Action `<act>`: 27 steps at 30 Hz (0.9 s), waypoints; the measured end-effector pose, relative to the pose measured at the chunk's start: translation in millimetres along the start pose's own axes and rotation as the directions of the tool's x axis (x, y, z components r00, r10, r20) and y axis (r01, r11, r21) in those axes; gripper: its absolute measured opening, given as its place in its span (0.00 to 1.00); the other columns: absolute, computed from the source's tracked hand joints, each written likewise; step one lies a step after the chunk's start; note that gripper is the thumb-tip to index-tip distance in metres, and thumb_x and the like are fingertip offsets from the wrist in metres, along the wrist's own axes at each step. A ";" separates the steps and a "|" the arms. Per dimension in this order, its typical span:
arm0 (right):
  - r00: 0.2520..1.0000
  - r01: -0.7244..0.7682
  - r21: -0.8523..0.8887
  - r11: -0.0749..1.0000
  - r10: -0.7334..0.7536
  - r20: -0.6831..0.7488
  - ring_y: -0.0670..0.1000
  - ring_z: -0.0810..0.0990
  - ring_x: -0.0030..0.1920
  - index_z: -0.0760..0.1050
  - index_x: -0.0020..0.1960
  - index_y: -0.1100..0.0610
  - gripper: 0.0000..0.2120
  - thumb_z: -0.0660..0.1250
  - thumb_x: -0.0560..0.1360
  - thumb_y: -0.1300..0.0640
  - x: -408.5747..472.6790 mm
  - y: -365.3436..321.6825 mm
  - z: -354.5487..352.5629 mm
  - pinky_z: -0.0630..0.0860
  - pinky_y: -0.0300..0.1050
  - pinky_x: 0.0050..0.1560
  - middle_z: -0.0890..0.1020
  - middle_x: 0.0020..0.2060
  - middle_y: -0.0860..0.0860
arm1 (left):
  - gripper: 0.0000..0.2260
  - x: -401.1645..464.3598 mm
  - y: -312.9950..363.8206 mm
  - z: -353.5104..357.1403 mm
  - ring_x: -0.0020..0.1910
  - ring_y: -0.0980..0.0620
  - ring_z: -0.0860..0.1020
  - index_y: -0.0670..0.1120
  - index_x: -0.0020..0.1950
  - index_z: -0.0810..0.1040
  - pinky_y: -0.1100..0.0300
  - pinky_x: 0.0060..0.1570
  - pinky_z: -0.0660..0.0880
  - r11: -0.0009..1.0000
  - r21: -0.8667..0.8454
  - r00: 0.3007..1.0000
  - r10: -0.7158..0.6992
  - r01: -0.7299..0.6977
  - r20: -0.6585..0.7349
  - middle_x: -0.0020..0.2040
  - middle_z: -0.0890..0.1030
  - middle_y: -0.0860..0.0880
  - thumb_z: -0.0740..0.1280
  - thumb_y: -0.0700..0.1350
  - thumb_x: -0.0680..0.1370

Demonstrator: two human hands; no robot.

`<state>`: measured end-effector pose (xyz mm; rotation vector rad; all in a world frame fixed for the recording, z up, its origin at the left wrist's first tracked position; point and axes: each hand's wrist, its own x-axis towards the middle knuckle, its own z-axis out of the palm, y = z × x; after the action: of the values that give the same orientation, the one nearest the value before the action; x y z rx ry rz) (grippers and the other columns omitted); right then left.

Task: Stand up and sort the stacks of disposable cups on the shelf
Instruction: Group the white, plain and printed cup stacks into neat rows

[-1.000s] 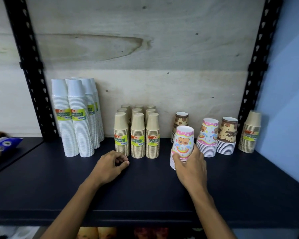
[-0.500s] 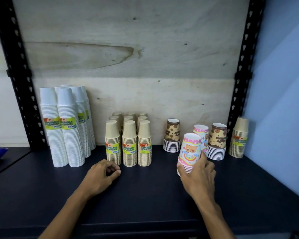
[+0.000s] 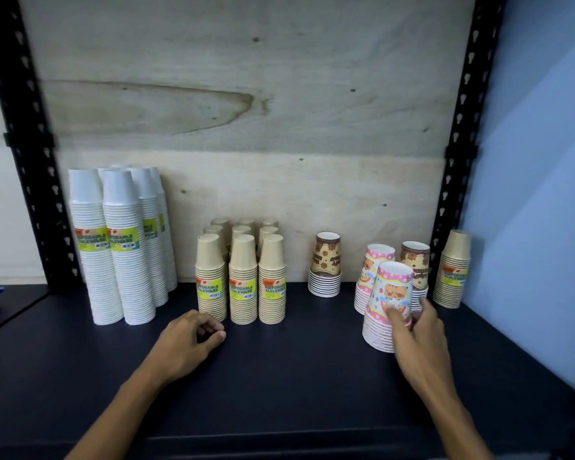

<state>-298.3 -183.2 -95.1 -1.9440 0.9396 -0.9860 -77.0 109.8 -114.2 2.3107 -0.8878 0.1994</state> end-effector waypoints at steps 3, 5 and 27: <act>0.996 -0.013 0.135 0.991 0.025 -0.089 0.57 0.72 0.67 0.64 0.74 0.54 0.29 0.57 0.76 0.42 11.9 -1.6 -16.9 0.68 0.57 0.64 0.74 0.67 0.55 | 0.02 0.5 0.0 0.5 0.46 0.60 0.76 0.58 0.46 0.80 0.68 0.44 0.70 1.000 0.001 1.000 0.000 0.000 0.004 0.46 0.78 0.57 0.72 0.52 0.75; 0.991 -0.053 0.176 0.983 0.074 -0.115 0.57 0.72 0.67 0.66 0.73 0.55 0.25 0.57 0.79 0.46 26.3 -0.4 -25.4 0.68 0.58 0.65 0.74 0.68 0.55 | 0.02 0.4 -0.5 0.4 0.46 0.60 0.76 0.58 0.46 0.80 0.68 0.44 0.70 1.000 -0.002 1.000 0.000 0.000 0.000 0.46 0.79 0.57 0.72 0.51 0.75; 0.941 -0.244 0.075 0.967 0.255 -0.222 0.69 0.67 0.68 0.59 0.73 0.65 0.34 0.72 0.75 0.56 141.1 28.0 -19.2 0.69 0.61 0.66 0.65 0.69 0.67 | 0.02 -1.8 10.0 -1.4 0.44 0.60 0.78 0.56 0.44 0.82 0.70 0.43 0.70 0.998 0.035 0.998 -0.056 0.057 -0.024 0.44 0.79 0.56 0.73 0.51 0.74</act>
<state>-261.1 -320.6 -67.1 -1.6452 1.2492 -1.0864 -84.7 106.0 -108.6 2.3587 -0.8127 0.2183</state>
